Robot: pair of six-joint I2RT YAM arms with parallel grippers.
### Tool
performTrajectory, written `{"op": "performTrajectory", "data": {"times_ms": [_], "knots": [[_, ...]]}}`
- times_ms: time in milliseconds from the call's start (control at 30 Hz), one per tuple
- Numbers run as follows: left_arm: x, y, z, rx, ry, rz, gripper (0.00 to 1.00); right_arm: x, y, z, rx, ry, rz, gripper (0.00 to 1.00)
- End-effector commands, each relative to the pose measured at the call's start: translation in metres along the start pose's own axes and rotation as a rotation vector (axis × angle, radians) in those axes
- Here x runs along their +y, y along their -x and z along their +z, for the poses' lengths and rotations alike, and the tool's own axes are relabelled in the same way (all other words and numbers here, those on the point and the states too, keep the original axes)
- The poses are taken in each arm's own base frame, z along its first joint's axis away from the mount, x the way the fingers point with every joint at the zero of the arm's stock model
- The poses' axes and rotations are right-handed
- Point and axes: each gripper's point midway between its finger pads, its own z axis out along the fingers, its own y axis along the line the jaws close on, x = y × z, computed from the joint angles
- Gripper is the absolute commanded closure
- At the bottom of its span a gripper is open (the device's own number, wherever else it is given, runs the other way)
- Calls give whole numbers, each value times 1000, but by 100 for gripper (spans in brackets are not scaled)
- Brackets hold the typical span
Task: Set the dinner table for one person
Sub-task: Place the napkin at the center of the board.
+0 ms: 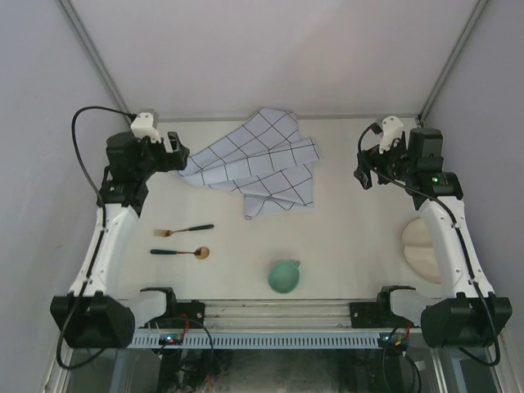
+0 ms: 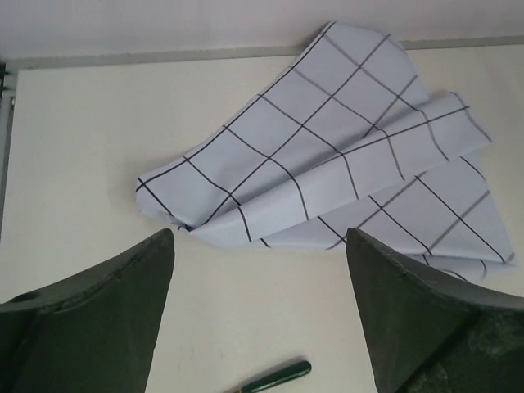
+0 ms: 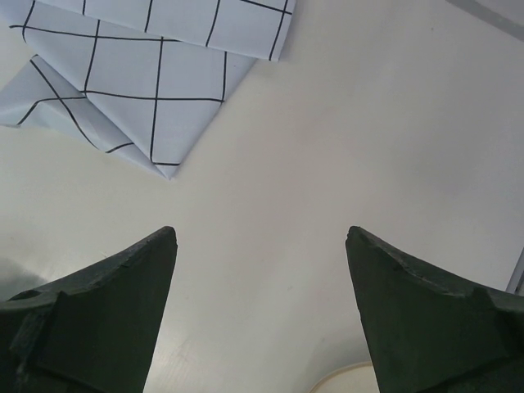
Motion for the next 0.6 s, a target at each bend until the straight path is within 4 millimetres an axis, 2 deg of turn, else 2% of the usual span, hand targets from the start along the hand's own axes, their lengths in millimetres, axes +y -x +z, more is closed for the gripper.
{"op": "performTrajectory", "data": {"times_ms": [0, 100, 200, 267, 400, 500, 567], "knots": [[-30, 4, -41, -80, -169, 150, 14, 4, 20, -15, -49, -23, -5, 16], [-36, -25, -44, 25, -236, 220, 22, 6, 14, -19, -30, -24, 10, 16], [-27, -46, -43, 133, -203, 216, 25, 6, 8, -25, -22, -42, 9, 16], [-26, -61, -47, 190, -220, 234, 30, 7, 3, -27, -17, -51, 6, 16], [-17, -75, -50, 196, -217, 465, 26, 18, -6, -21, 7, -2, 13, 16], [14, -64, -45, 189, -18, 434, 29, 47, -8, 2, 51, 84, -41, 15], [38, -48, -53, 134, 124, 355, 33, 69, -13, 24, 100, 122, -127, 15]]}}
